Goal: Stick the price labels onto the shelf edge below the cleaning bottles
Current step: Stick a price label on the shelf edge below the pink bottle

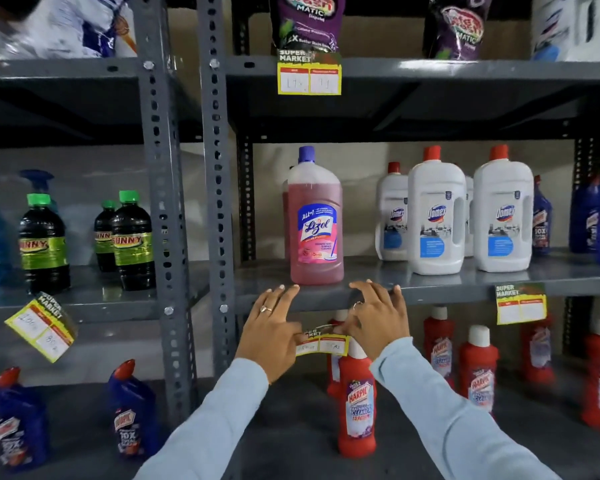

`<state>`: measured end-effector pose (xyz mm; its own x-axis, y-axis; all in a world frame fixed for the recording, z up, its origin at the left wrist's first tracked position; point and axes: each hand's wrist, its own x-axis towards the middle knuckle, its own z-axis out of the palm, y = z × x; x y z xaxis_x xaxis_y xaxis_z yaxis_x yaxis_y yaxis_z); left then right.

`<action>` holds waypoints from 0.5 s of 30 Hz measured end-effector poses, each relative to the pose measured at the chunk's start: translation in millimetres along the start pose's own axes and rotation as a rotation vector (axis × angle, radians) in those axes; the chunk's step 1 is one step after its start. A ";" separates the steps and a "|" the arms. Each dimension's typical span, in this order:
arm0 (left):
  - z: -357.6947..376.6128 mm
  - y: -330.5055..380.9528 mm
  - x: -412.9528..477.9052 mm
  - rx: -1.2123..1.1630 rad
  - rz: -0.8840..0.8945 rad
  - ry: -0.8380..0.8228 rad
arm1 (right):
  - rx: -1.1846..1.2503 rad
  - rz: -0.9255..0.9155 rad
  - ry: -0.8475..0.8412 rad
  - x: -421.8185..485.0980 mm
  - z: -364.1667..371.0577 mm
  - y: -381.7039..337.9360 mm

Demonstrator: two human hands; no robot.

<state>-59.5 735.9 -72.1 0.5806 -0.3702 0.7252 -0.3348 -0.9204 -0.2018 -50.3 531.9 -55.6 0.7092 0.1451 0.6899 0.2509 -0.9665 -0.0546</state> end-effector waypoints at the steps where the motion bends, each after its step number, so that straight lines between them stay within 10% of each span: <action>1: -1.1 -1.8 3.1 -0.064 -0.009 0.046 | 0.021 0.008 0.011 2.5 -2.0 1.5; 15: -11.3 -14.7 37.7 -0.561 -0.233 0.116 | 0.336 0.335 0.017 31.5 -17.9 -5.2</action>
<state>-41.0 736.9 -34.4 0.6119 -0.1223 0.7814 -0.5665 -0.7573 0.3250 -41.0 537.7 -20.7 0.7776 -0.1693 0.6056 0.2111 -0.8369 -0.5050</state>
